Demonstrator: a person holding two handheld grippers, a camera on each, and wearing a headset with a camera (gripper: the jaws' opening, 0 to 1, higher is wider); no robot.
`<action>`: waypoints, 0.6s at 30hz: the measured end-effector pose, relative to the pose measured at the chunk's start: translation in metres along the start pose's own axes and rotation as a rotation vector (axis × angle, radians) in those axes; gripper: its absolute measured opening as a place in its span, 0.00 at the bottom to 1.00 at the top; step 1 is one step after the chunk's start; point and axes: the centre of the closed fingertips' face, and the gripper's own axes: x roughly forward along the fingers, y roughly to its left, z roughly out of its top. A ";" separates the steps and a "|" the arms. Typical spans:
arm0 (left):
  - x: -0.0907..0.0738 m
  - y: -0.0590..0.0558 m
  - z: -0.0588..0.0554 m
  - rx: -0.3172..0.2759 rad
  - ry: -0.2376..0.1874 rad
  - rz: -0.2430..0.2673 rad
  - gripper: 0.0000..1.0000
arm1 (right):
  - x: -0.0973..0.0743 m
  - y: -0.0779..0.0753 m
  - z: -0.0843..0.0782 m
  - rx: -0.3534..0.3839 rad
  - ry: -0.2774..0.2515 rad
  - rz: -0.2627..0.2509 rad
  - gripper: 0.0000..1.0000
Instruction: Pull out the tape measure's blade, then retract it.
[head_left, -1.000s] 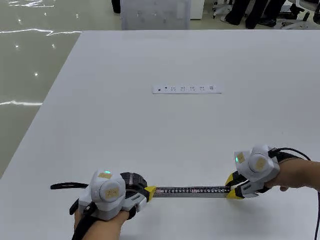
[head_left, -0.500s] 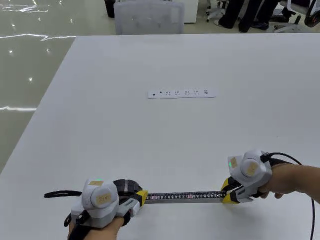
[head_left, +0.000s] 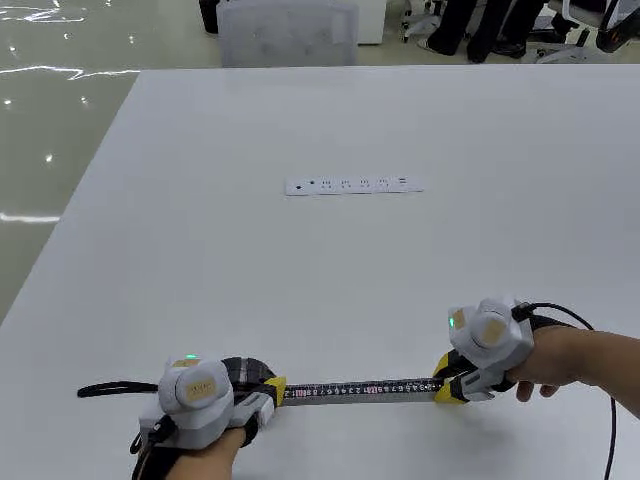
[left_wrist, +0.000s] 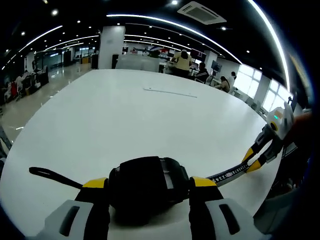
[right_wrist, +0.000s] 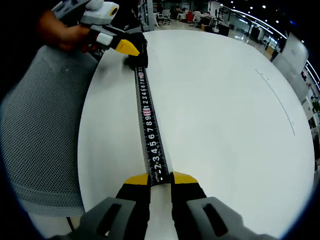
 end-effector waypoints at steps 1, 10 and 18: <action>0.000 0.000 0.000 -0.015 0.003 -0.008 0.61 | 0.000 0.000 -0.001 -0.001 0.002 0.000 0.14; 0.001 -0.001 -0.002 0.012 0.019 -0.005 0.61 | 0.000 0.000 -0.001 0.016 0.000 0.000 0.14; 0.000 0.001 -0.002 0.002 0.028 -0.020 0.58 | -0.001 0.001 0.001 -0.004 -0.005 -0.004 0.13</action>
